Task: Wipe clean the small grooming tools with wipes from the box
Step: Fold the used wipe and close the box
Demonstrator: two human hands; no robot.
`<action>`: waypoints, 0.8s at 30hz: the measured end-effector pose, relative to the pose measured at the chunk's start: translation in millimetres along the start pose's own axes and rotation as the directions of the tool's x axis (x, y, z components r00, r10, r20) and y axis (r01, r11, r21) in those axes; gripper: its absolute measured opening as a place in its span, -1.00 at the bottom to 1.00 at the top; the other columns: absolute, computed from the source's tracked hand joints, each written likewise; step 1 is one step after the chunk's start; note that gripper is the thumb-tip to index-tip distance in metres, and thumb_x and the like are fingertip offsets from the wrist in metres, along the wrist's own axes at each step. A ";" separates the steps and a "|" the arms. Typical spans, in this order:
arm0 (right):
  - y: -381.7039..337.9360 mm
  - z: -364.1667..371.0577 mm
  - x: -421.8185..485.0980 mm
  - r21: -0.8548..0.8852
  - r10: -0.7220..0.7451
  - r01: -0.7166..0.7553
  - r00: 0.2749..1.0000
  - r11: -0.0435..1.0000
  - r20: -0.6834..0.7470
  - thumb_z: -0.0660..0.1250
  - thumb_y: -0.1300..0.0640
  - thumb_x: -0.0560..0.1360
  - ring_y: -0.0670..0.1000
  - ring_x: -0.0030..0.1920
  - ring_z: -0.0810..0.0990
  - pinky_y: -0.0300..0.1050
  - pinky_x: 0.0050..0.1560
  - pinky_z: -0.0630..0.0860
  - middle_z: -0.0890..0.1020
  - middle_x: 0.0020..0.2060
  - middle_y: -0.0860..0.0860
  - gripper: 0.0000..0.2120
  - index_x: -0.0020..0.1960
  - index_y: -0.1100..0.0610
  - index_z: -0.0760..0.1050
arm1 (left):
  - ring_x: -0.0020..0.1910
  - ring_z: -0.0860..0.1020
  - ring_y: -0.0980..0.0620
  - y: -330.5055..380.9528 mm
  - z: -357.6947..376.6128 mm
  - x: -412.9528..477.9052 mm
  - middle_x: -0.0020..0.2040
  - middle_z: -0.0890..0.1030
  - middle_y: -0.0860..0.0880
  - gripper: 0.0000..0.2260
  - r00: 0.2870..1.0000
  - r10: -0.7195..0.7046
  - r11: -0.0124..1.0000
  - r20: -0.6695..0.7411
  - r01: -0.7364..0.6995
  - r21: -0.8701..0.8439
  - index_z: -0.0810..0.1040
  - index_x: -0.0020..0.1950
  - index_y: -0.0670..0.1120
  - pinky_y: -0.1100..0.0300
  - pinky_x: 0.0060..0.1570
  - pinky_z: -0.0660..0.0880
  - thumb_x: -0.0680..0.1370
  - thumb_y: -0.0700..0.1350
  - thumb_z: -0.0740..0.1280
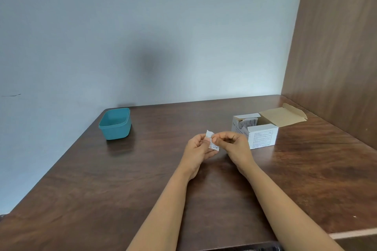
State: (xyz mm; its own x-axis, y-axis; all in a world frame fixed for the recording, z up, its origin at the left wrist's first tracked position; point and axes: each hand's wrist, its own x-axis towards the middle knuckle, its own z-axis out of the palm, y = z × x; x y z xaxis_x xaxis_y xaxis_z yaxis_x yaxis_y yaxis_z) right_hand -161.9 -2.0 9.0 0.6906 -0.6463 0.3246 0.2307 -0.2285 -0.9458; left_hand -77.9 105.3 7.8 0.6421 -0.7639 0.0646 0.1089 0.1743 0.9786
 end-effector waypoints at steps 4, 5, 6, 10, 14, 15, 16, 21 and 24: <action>6.6 -0.6 1.9 -0.065 -0.033 0.030 0.999 0.997 -0.034 0.47 0.27 0.40 -0.06 -0.22 0.61 -0.18 -0.11 0.55 0.66 -0.27 0.04 -0.95 -0.15 0.17 0.64 | 0.13 0.61 -0.06 0.1 1.5 -1.9 0.14 0.62 -0.20 -0.75 0.999 0.016 1.000 0.033 -0.016 -0.006 0.46 0.25 -0.25 0.16 0.09 0.58 0.62 -0.16 0.24; 8.2 -0.9 2.8 -0.077 -0.027 0.023 0.998 0.997 -0.051 0.48 0.26 0.40 -0.05 -0.21 0.59 -0.15 -0.10 0.54 0.64 -0.26 0.03 -0.93 -0.15 0.16 0.61 | 0.12 0.61 -0.04 -0.1 2.1 -2.3 0.12 0.63 -0.19 -0.74 0.999 0.029 1.000 0.038 -0.028 -0.006 0.46 0.24 -0.26 0.16 0.10 0.57 0.60 -0.16 0.27; 9.4 -1.0 3.7 -0.087 -0.014 0.008 0.997 0.996 -0.070 0.49 0.23 0.38 -0.05 -0.21 0.58 -0.12 -0.10 0.54 0.62 -0.24 0.03 -0.89 -0.13 0.15 0.59 | 0.10 0.62 -0.02 -0.3 2.7 -2.2 0.09 0.64 -0.18 -0.74 0.999 0.037 0.999 0.037 -0.037 -0.006 0.46 0.23 -0.27 0.17 0.09 0.57 0.59 -0.17 0.29; 10.5 -0.9 4.2 -0.108 0.032 -0.043 0.994 0.993 -0.100 0.53 0.13 0.35 -0.03 -0.17 0.60 -0.13 -0.08 0.55 0.63 -0.17 0.01 -0.76 -0.04 0.13 0.56 | -0.02 0.63 0.02 -0.2 4.6 -0.7 -0.03 0.67 -0.13 -0.83 0.999 0.035 0.999 -0.024 -0.035 0.001 0.48 0.16 -0.24 0.19 0.04 0.57 0.60 -0.21 0.26; 9.0 0.3 2.8 -0.068 0.000 -0.004 0.998 0.998 -0.059 0.53 0.18 0.36 -0.01 -0.19 0.64 -0.09 -0.07 0.57 0.67 -0.22 0.05 -0.85 -0.11 0.13 0.62 | -0.17 0.55 0.09 -0.3 6.1 -0.5 -0.17 0.66 -0.04 -0.93 0.992 0.049 0.998 -0.114 -0.044 0.051 0.52 0.03 -0.14 0.27 -0.16 0.49 0.60 -0.20 0.26; 8.3 0.5 2.6 -0.053 -0.010 0.007 0.999 0.999 -0.052 0.53 0.21 0.35 -0.01 -0.20 0.64 -0.08 -0.08 0.57 0.67 -0.24 0.06 -0.87 -0.13 0.15 0.62 | -0.18 0.54 0.08 0.2 6.2 -1.0 -0.18 0.66 -0.04 -0.94 0.990 0.046 0.998 -0.136 -0.040 0.047 0.52 0.01 -0.13 0.27 -0.18 0.49 0.60 -0.20 0.26; 7.4 0.7 2.6 -0.044 -0.019 0.017 0.999 0.999 -0.045 0.52 0.24 0.35 -0.01 -0.22 0.64 -0.08 -0.09 0.57 0.68 -0.25 0.07 -0.88 -0.14 0.16 0.62 | -0.18 0.55 0.07 0.6 5.9 -1.2 -0.18 0.67 -0.04 -0.95 0.988 0.041 0.999 -0.152 -0.035 0.038 0.52 -0.01 -0.13 0.26 -0.18 0.51 0.60 -0.20 0.26; 4.7 1.9 1.2 0.001 -0.053 0.053 0.999 0.999 0.011 0.41 0.37 0.42 0.00 -0.23 0.63 0.00 -0.08 0.57 0.68 -0.24 0.16 -0.86 -0.16 0.15 0.64 | -0.23 0.62 0.09 5.3 2.7 -3.1 -0.20 0.68 -0.06 -0.89 0.982 0.012 0.997 -0.187 -0.027 -0.077 0.58 -0.01 -0.16 0.29 -0.19 0.57 0.54 -0.32 0.30; 4.7 2.5 0.8 -0.029 -0.090 0.092 0.994 0.995 0.056 0.35 0.39 0.45 -0.02 -0.19 0.63 -0.11 -0.05 0.56 0.69 -0.21 0.10 -0.81 -0.15 0.14 0.66 | -0.29 0.62 0.11 9.6 0.8 -5.2 -0.22 0.66 -0.09 -0.86 0.979 -0.012 0.987 -0.202 -0.021 -0.161 0.60 -0.03 -0.18 0.30 -0.22 0.58 0.50 -0.38 0.33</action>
State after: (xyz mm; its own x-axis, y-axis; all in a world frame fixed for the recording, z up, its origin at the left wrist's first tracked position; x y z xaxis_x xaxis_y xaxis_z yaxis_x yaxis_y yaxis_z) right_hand -158.6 -1.8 4.9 0.7041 -0.5813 0.4078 0.2734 -0.3081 -0.9112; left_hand -80.8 110.4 17.1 0.7806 -0.6249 0.0126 0.2161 0.2887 0.9327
